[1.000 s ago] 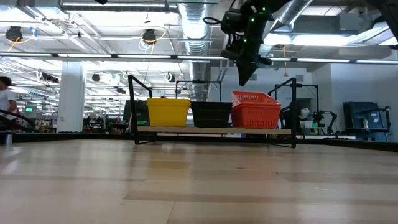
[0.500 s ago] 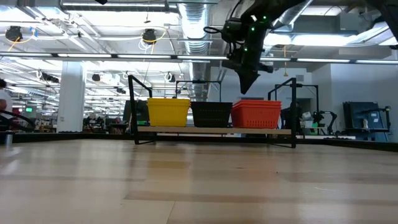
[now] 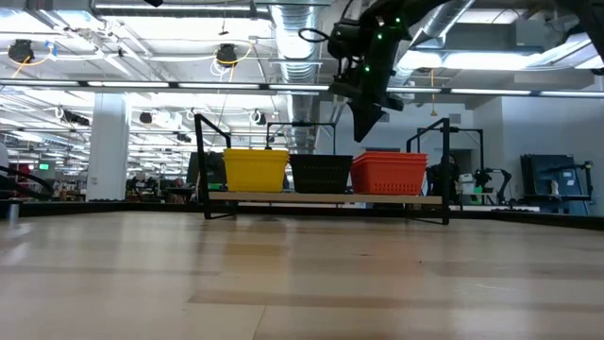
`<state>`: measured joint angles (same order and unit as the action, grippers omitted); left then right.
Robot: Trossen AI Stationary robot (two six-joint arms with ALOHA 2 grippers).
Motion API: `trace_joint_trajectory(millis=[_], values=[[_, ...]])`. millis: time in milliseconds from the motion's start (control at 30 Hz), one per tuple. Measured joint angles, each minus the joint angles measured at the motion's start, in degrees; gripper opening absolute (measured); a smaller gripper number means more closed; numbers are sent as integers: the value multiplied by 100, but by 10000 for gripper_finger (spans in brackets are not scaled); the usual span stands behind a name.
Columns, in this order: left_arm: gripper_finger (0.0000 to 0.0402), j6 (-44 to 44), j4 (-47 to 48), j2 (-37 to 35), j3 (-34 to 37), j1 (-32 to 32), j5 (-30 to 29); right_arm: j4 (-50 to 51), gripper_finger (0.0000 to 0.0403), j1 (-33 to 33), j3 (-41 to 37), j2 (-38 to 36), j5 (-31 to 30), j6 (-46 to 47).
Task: Stack baskets on shelf by color
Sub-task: Stack the orange bin on top of the other orange bin on the shelf
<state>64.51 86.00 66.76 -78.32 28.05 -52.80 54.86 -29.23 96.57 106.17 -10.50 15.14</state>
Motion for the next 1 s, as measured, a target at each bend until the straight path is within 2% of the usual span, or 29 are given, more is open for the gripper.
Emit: trace_joint_trajectory(millis=[233,567,1000], values=[[0,0,0,0,0,1,0,-10,0,-9,-55,0,-488,-72],[0,0,-5,0,0,0,107,469,0,-330,-93,-2,-461,-3],[0,-1,-102,0,-1,-1,97,199,0,-587,-1003,4,-458,90]])
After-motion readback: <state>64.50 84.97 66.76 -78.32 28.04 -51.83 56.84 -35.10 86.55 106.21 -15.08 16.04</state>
